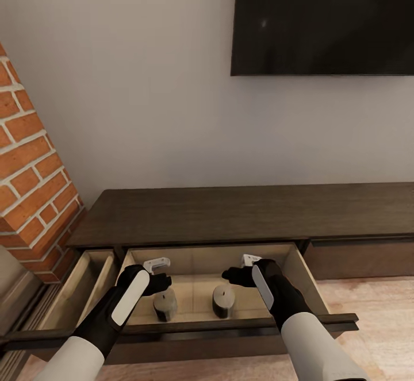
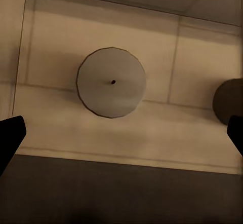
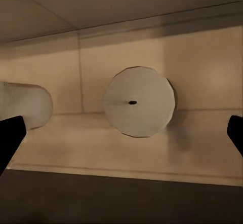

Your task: Place each of the two pumpkins and all three candles from the living room inside a cabinet in the living room (use any cabinet), then make sure every cabinet is closed, and position the cauldron so it is next to a table in the living room.

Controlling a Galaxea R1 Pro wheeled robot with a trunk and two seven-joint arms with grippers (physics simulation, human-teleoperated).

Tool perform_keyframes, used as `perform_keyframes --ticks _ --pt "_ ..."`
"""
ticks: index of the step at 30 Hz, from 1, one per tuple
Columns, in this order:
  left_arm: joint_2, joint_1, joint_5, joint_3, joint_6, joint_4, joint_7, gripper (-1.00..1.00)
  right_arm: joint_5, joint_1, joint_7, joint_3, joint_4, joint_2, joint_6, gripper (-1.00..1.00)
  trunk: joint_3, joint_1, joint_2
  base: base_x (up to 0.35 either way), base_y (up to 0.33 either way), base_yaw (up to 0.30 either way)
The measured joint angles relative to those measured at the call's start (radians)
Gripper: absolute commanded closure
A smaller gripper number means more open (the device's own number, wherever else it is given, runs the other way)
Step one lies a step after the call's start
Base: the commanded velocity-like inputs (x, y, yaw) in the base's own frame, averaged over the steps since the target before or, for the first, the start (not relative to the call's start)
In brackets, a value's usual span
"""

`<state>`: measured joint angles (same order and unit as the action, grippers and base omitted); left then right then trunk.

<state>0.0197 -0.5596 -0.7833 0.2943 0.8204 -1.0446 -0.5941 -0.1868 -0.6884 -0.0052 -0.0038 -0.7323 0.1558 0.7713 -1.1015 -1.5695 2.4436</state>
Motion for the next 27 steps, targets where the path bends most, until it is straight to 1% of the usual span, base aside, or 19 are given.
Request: perform_keyframes --ticks 8,13,19,21,23,24,27 --pt "-0.001 0.000 -0.003 0.000 0.000 -0.003 0.000 -1.00 -0.005 0.000 0.001 0.000 0.000 -0.001 0.001 -1.00 0.000 0.000 0.000 0.000 0.000 0.000" --pt "-0.001 0.000 -0.011 0.000 0.000 -0.005 0.000 -1.00 -0.006 0.000 0.001 0.000 0.000 -0.001 0.001 -1.00 0.016 0.019 -0.035 -0.014 0.000 0.000" --pt "0.000 0.000 -0.013 -0.001 0.000 -0.005 0.000 -1.00 -0.007 0.000 0.011 0.000 0.000 -0.001 0.001 -1.00 0.034 0.042 -0.077 -0.186 0.000 0.000" --pt "0.000 0.000 -0.013 -0.008 0.000 -0.005 0.000 -1.00 -0.008 0.000 0.015 0.000 0.000 -0.001 0.001 -1.00 0.041 0.050 -0.091 -0.066 0.000 0.000" --pt "-0.001 0.000 -0.013 -0.025 0.000 -0.005 0.000 -1.00 -0.008 0.000 0.017 0.000 0.000 -0.001 0.001 -1.00 0.047 0.057 -0.105 -0.020 0.000 0.000" --pt "-0.001 0.000 -0.014 -0.040 0.000 -0.005 0.000 -1.00 -0.008 0.000 0.019 0.000 0.000 -0.001 0.001 -1.00 0.050 0.061 -0.112 -0.004 0.000 0.000" --pt "-0.001 0.000 -0.015 -0.043 0.000 -0.005 0.000 -1.00 -0.008 0.000 0.020 0.000 0.000 -0.001 0.001 -1.00 0.059 0.073 -0.133 -0.002 0.000 0.000"
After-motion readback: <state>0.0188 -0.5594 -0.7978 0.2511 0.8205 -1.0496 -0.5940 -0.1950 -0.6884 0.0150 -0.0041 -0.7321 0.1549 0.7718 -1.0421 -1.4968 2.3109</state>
